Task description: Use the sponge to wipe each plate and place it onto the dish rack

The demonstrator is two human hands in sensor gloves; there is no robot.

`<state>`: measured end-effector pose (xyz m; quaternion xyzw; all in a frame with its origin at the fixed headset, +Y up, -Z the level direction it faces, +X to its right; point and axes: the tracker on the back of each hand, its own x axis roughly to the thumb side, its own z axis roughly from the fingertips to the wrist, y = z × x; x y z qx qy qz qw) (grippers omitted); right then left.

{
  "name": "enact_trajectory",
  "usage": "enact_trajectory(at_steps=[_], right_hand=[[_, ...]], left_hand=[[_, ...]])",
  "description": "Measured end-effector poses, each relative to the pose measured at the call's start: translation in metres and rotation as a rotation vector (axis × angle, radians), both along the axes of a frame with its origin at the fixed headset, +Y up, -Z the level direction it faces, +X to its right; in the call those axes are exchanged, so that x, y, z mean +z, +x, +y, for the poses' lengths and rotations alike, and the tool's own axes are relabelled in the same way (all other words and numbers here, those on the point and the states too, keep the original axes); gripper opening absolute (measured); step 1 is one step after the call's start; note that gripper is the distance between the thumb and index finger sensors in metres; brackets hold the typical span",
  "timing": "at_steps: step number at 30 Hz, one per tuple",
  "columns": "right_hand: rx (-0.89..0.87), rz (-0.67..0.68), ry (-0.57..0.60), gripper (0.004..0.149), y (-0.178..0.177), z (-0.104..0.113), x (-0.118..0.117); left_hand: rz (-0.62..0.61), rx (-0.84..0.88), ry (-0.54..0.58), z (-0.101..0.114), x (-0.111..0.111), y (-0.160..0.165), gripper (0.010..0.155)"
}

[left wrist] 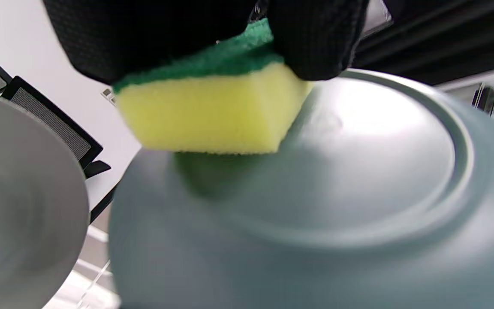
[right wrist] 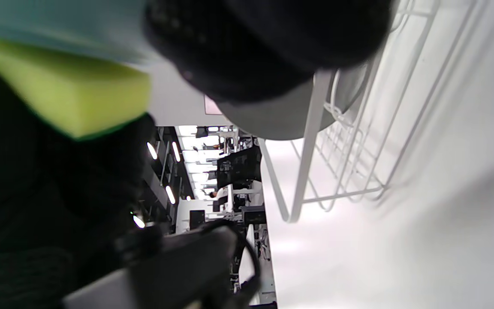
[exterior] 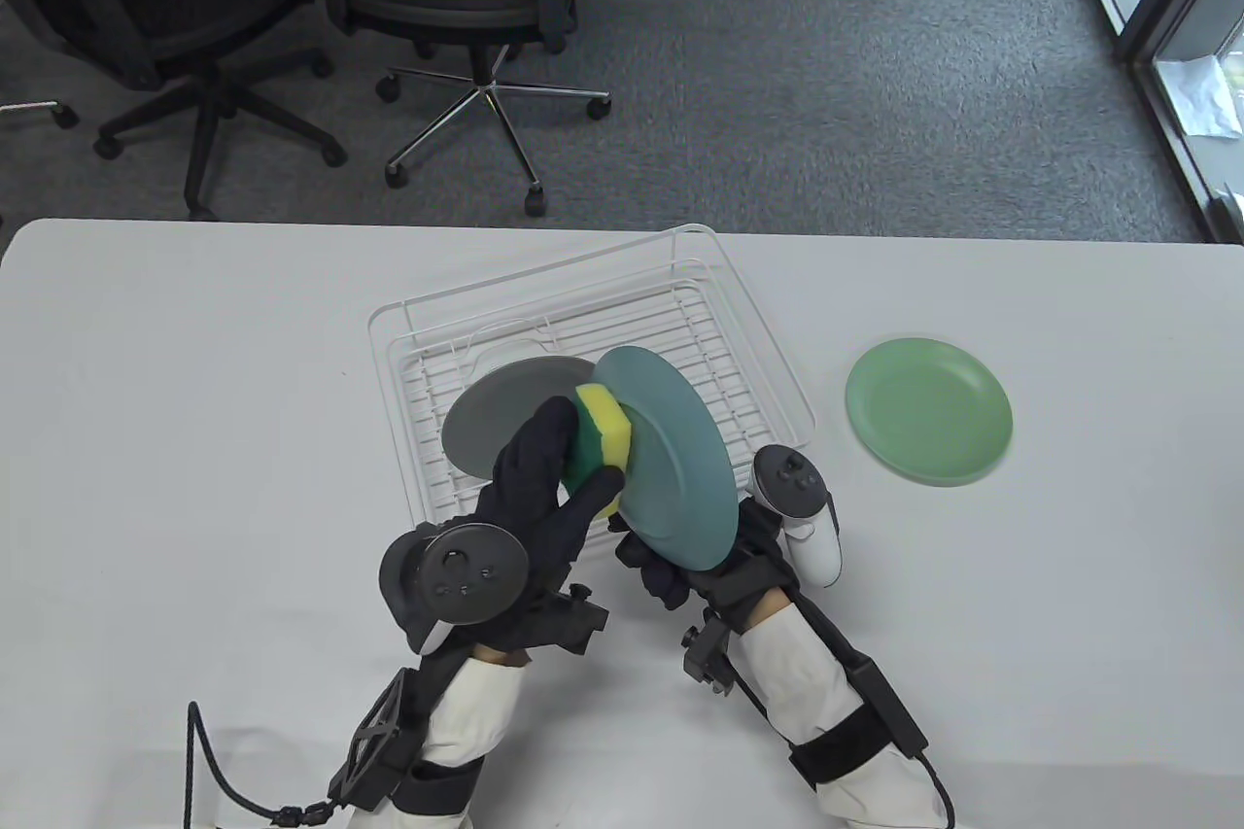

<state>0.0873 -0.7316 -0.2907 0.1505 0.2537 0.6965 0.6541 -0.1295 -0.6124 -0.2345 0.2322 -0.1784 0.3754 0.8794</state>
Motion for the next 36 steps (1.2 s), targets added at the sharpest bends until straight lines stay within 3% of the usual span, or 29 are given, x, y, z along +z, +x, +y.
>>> enact_trajectory(at_steps=[7, 14, 18, 21, 25, 32, 36], right_hand=[[0.071, -0.060, 0.024, 0.044, 0.006, -0.002, -0.006], [-0.020, -0.115, 0.165, 0.048, 0.047, 0.030, -0.028], [0.057, -0.245, 0.352, 0.050, 0.064, 0.067, -0.030], [0.235, -0.393, 0.594, 0.049, 0.064, 0.099, -0.028], [0.471, -0.558, 0.893, 0.046, 0.048, 0.122, -0.024], [0.781, -0.591, 1.185, 0.042, -0.007, 0.118, -0.027], [0.920, -0.571, 1.250, 0.042, -0.037, 0.103, -0.035]], left_hand=[[-0.080, 0.141, 0.062, 0.021, 0.017, -0.014, 0.073], [-0.064, 0.206, 0.120, 0.038, 0.031, -0.036, 0.072], [0.040, 0.259, 0.100, 0.034, 0.024, -0.062, 0.072], [0.113, 0.283, 0.079, 0.028, 0.017, -0.079, 0.072], [0.172, 0.303, 0.025, 0.015, 0.006, -0.092, 0.072], [0.161, 0.338, -0.020, 0.007, -0.002, -0.095, 0.073], [0.159, 0.339, -0.018, 0.008, -0.001, -0.094, 0.073]])
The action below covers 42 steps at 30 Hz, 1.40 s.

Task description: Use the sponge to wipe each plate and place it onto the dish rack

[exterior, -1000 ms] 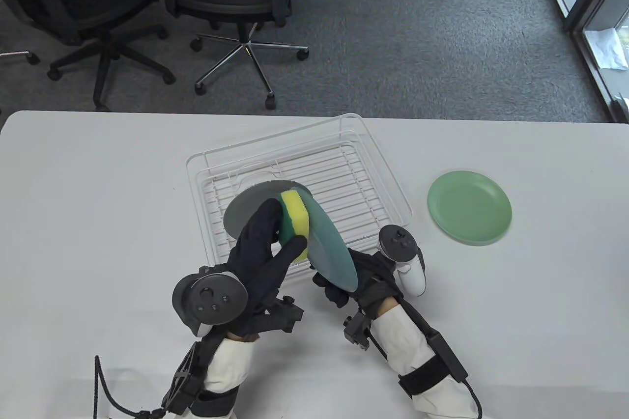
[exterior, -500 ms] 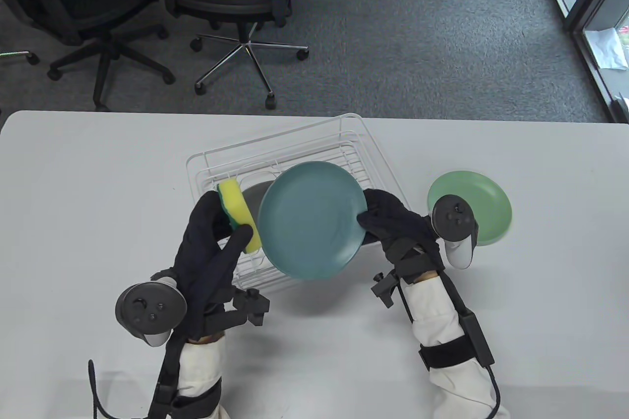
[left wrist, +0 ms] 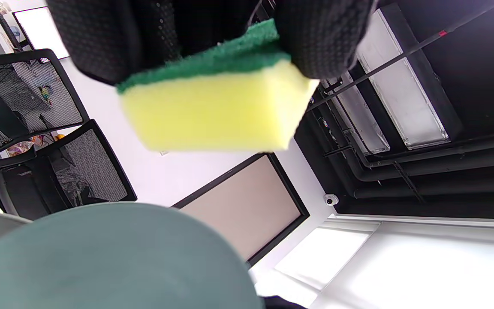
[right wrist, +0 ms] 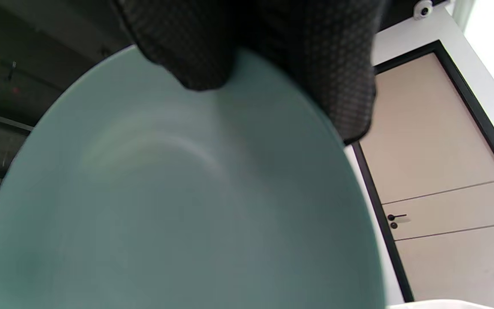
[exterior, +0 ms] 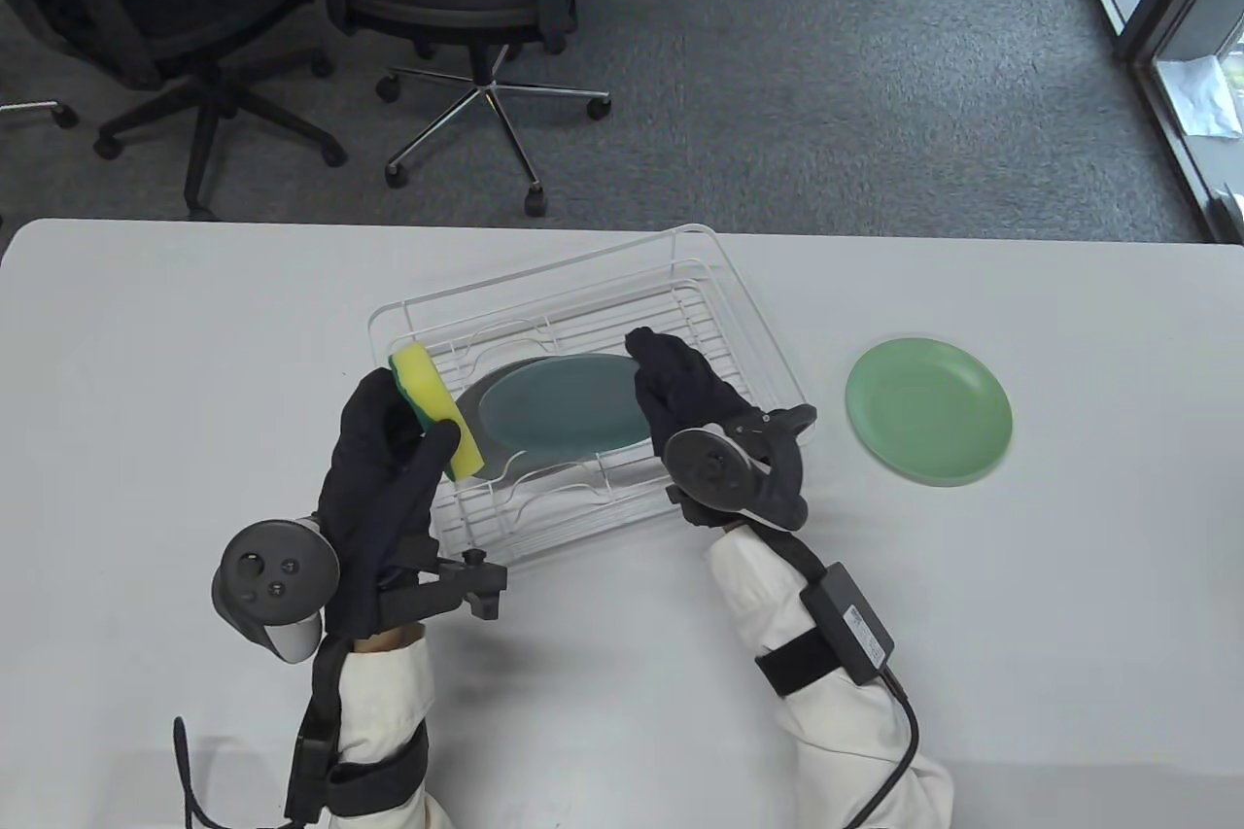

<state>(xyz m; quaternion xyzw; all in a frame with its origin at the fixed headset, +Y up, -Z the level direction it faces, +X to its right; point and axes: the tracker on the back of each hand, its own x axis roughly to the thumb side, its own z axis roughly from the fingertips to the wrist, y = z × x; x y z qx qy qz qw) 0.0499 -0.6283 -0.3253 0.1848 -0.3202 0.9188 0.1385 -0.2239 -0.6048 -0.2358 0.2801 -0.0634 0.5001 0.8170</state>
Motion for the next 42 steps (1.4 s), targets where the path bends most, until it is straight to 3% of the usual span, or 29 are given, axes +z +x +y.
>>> enact_trajectory(at_steps=[11, 23, 33, 42], right_hand=[[0.090, 0.068, -0.112, 0.041, -0.041, -0.029, -0.012], [0.023, 0.089, -0.258, 0.044, -0.042, -0.033, -0.015], [0.027, -0.154, -0.226, 0.044, 0.041, -0.019, -0.013], [-0.069, -0.479, -0.386, 0.051, 0.140, -0.041, -0.025]], left_hand=[[-0.042, -0.030, -0.016, -0.002, -0.005, 0.011, 0.073], [-0.077, -0.101, -0.045, -0.005, -0.008, 0.024, 0.073], [-0.084, -0.153, -0.052, -0.006, -0.008, 0.032, 0.072], [-0.099, -0.201, -0.061, -0.009, -0.010, 0.042, 0.073]])
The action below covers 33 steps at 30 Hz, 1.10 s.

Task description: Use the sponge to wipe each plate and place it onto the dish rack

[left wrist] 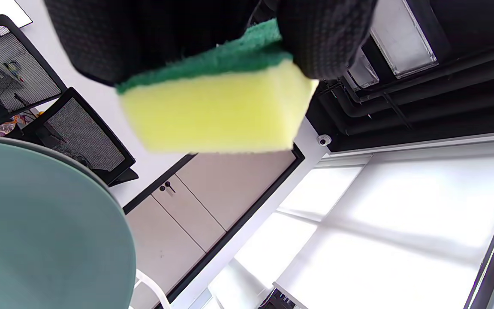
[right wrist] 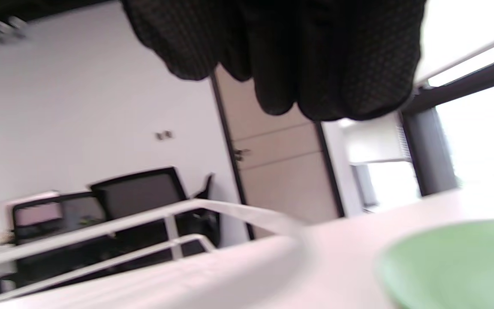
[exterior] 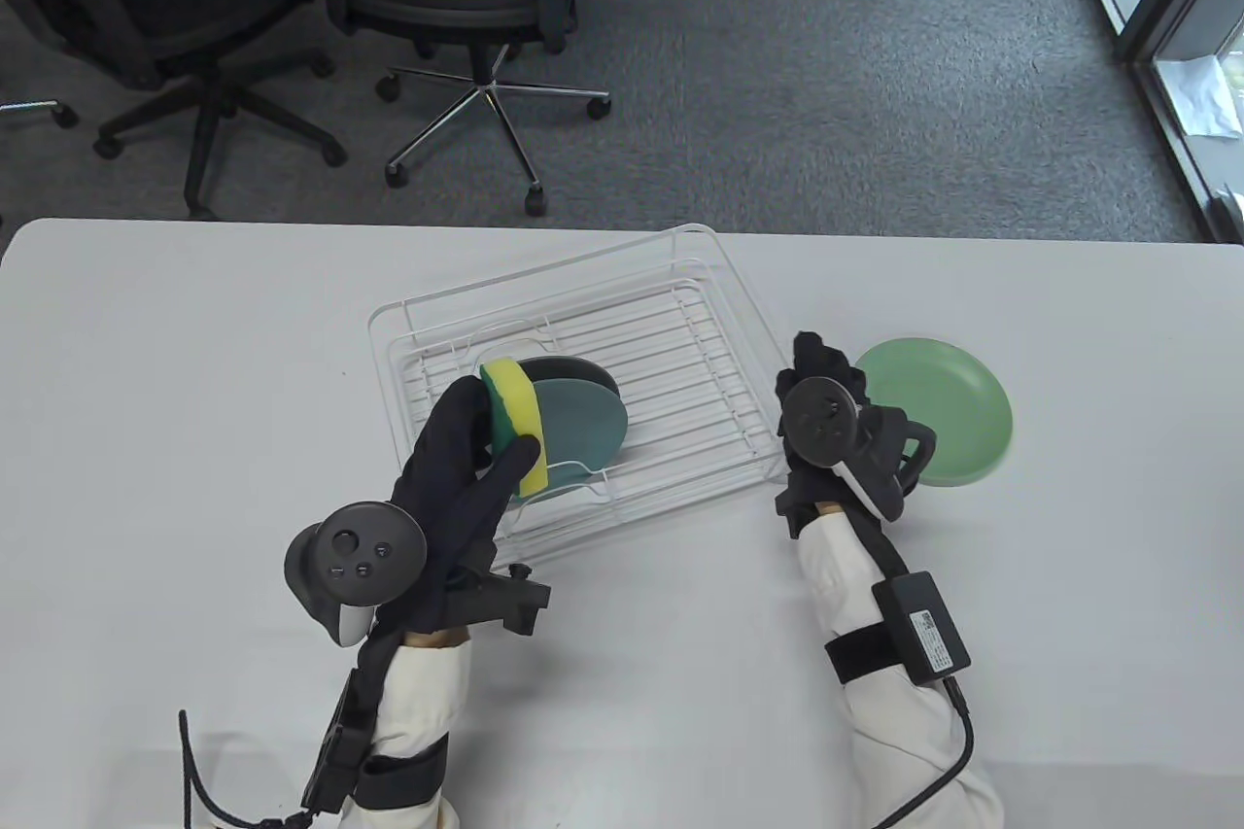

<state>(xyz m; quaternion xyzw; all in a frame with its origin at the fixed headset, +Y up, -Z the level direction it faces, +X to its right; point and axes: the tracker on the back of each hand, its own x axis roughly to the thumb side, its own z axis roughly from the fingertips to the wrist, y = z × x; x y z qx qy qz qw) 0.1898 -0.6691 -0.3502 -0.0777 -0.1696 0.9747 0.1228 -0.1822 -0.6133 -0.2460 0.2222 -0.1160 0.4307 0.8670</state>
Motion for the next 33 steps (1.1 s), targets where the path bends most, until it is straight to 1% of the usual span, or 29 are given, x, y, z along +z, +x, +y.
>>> enact_trajectory(at_steps=[1, 2, 3, 6, 8, 12, 20, 21, 24, 26, 28, 30, 33], right_hand=[[-0.003, -0.033, -0.064, 0.054, 0.016, -0.007, -0.004], [-0.005, -0.043, -0.080, 0.056, 0.019, -0.009, -0.004], [-0.007, -0.086, -0.113, 0.059, 0.030, -0.016, -0.006], [0.034, -0.196, -0.154, 0.067, 0.057, -0.033, -0.011], [0.061, -0.250, -0.209, 0.071, 0.072, -0.043, -0.015], [0.073, -0.365, -0.334, 0.079, 0.093, -0.062, -0.020], [0.107, -0.499, -0.592, 0.088, 0.111, -0.098, -0.031], [0.101, -0.506, -0.607, 0.088, 0.112, -0.100, -0.032], [-0.003, -0.523, -0.645, 0.089, 0.116, -0.112, -0.035], [0.000, -0.531, -0.617, 0.090, 0.118, -0.110, -0.036], [-0.042, -0.546, -0.634, 0.091, 0.122, -0.110, -0.037], [-0.106, -0.578, -0.618, 0.093, 0.128, -0.112, -0.035], [-0.187, -0.622, -0.556, 0.093, 0.139, -0.116, -0.028]], left_hand=[[0.003, 0.006, -0.003, -0.001, 0.000, -0.001, 0.073], [0.004, 0.008, -0.003, -0.001, 0.000, -0.001, 0.073], [0.007, 0.009, -0.004, -0.001, 0.000, -0.002, 0.073], [0.015, 0.016, -0.003, -0.001, -0.001, -0.004, 0.073], [0.011, 0.017, -0.006, -0.001, -0.001, -0.003, 0.073], [0.005, 0.013, -0.011, -0.001, -0.004, -0.002, 0.073], [0.011, -0.017, -0.022, -0.004, -0.008, 0.002, 0.073], [0.013, -0.019, -0.028, -0.006, -0.009, 0.002, 0.073], [0.019, -0.020, -0.057, -0.012, -0.015, 0.002, 0.073], [0.023, -0.021, -0.063, -0.014, -0.016, 0.002, 0.073], [0.023, -0.025, -0.066, -0.014, -0.018, 0.003, 0.073], [0.022, -0.028, -0.069, -0.015, -0.018, 0.004, 0.073], [0.022, -0.035, -0.071, -0.017, -0.020, 0.006, 0.073]])
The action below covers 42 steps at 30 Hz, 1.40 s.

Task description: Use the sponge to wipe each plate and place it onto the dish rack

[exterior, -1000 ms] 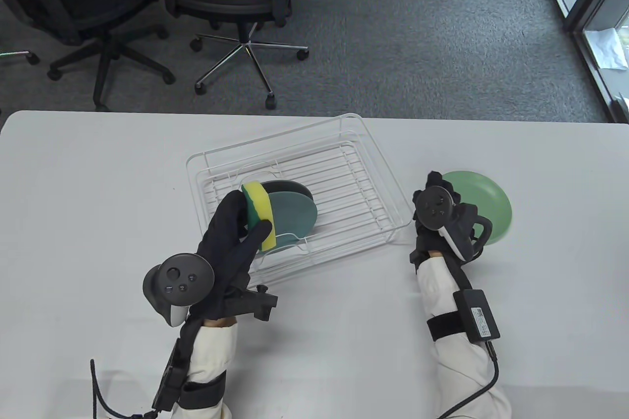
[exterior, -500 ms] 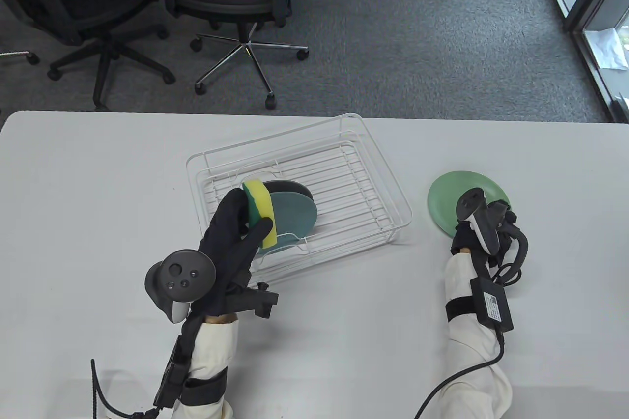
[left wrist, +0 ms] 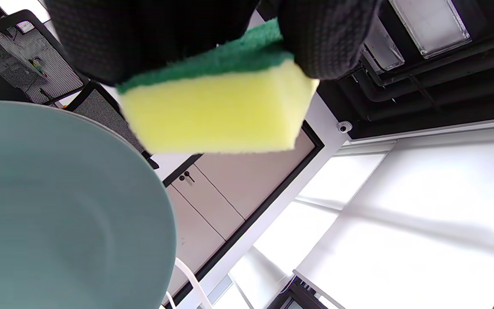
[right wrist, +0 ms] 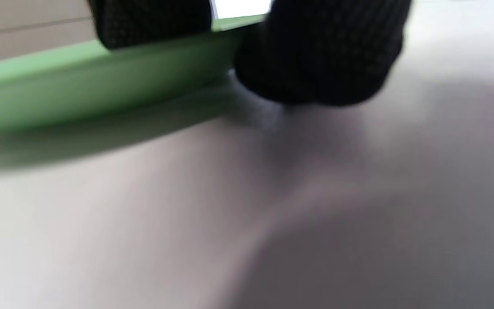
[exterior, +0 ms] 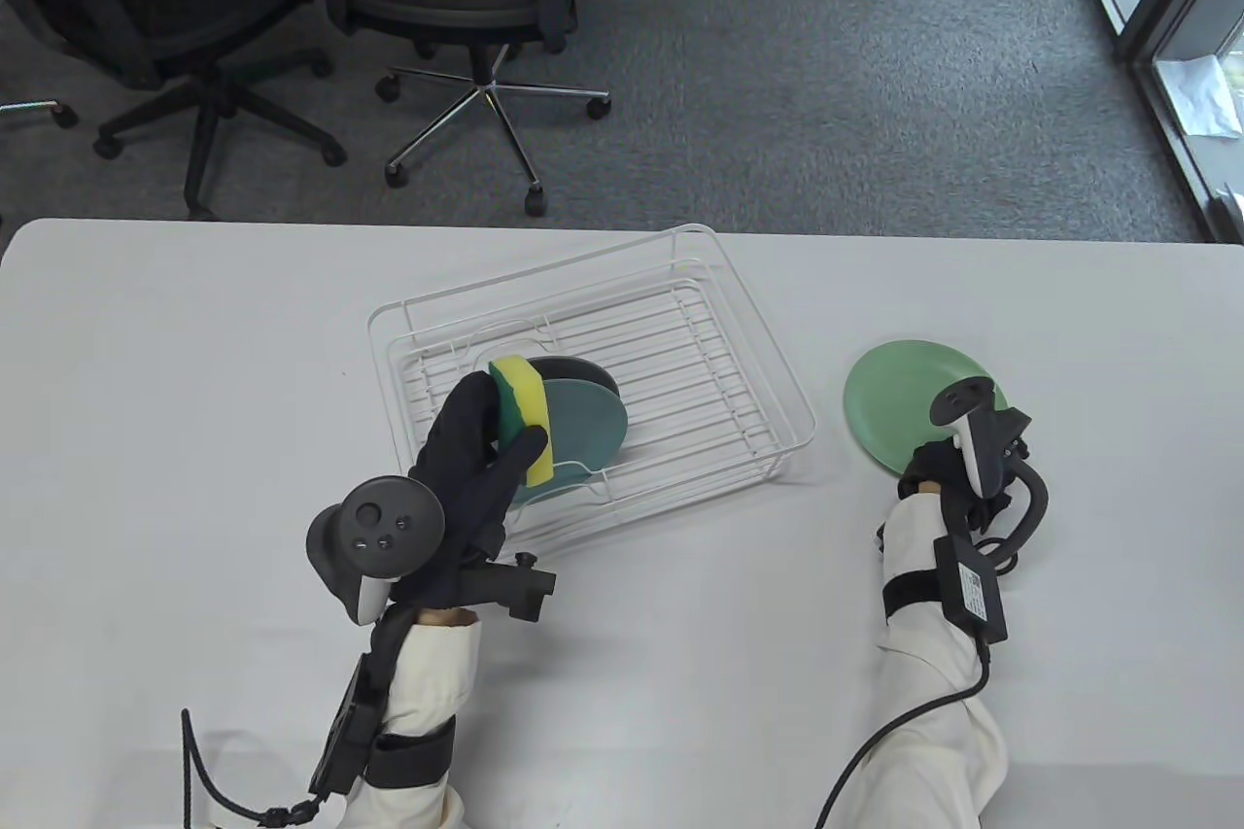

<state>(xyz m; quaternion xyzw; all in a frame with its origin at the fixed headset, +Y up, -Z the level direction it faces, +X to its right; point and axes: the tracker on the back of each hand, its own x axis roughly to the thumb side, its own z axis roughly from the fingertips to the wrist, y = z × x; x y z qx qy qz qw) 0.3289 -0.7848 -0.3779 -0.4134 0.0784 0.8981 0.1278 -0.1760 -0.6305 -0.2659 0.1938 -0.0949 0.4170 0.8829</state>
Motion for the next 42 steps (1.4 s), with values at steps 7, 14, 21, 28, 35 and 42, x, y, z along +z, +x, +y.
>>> enact_trajectory(at_steps=[7, 14, 21, 28, 35, 42], right_hand=[[-0.232, -0.103, 0.303, 0.066, 0.021, -0.008, 0.025], [-0.469, -0.093, 0.594, 0.051, 0.026, -0.004, 0.040], [-0.706, -0.050, 0.768, 0.053, 0.027, 0.016, 0.047], [-0.901, 0.045, 0.924, 0.055, 0.015, 0.057, 0.051], [-0.988, 0.235, 0.991, 0.057, -0.016, 0.099, 0.061], [-1.177, 0.394, 1.025, 0.060, -0.055, 0.112, 0.080]], left_hand=[[-0.017, -0.027, -0.007, -0.004, -0.001, 0.010, 0.073], [-0.043, -0.045, 0.006, -0.004, 0.001, 0.020, 0.073], [-0.063, -0.060, 0.019, -0.002, 0.005, 0.026, 0.073], [-0.077, -0.068, 0.039, 0.000, 0.007, 0.030, 0.073], [-0.083, -0.087, 0.082, 0.006, 0.012, 0.035, 0.072], [-0.085, -0.128, 0.126, 0.012, 0.019, 0.041, 0.072]])
